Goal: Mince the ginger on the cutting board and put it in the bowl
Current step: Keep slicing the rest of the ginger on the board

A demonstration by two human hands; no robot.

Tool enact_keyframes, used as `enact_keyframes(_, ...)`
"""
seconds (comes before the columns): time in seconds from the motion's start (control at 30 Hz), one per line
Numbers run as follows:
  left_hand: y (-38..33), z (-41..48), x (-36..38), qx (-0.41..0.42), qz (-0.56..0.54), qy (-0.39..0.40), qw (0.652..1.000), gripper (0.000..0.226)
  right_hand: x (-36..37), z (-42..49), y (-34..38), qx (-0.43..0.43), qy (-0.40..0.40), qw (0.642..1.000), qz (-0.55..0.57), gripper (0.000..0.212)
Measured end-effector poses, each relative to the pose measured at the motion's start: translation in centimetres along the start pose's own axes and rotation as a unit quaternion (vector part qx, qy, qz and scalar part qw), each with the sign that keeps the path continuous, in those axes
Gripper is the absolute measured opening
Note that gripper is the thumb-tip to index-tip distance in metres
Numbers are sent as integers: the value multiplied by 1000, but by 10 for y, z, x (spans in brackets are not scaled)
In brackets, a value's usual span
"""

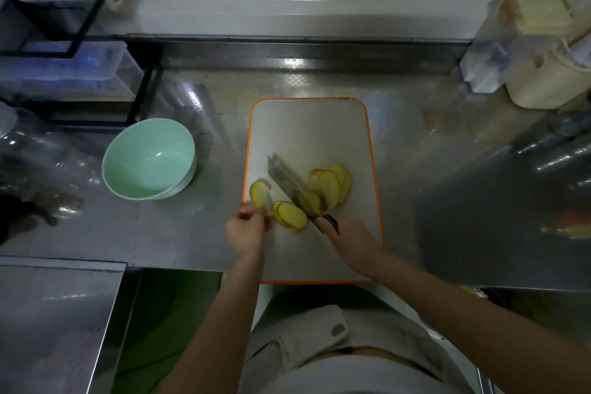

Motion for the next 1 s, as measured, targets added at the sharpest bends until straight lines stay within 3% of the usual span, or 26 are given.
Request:
enact_keyframes(0.2, 35, -24, 31, -57, 65, 114, 990, 8, 0, 3, -1, -4, 1, 1000, -19, 43)
enact_keyframes(0.3, 36, -26, 41, -20, 165, 150, 975, 20, 1, 4, -3, 1, -2, 1000, -22, 42)
enact_keyframes(0.37, 23, -30, 40, 34, 218, 127, 967, 24, 1, 5, -4, 0, -3, 1000, -22, 45)
enact_keyframes(0.5, 2, -29, 32, 85, 194, 58, 976, 42, 1, 4, -2, -9, -4, 1000, -18, 46)
enact_keyframes(0.77, -11, -23, 43, 143, 205, 60, 966, 27, -1, -4, 1, -6, -6, 1000, 7, 38)
enact_keyframes(1.0, -3, -12, 47, 117, 242, 75, 960, 15, 0, -1, -5, 13, 2, 1000, -16, 50)
Point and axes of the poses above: each hand's wrist, its own z-axis towards the middle knuckle, its own x-axis out of the palm, y = z × x, the point moved 9 cm from there along z, towards the middle knuckle, and after that the axes turned 2 degrees about -x, right-handed, at the moved point
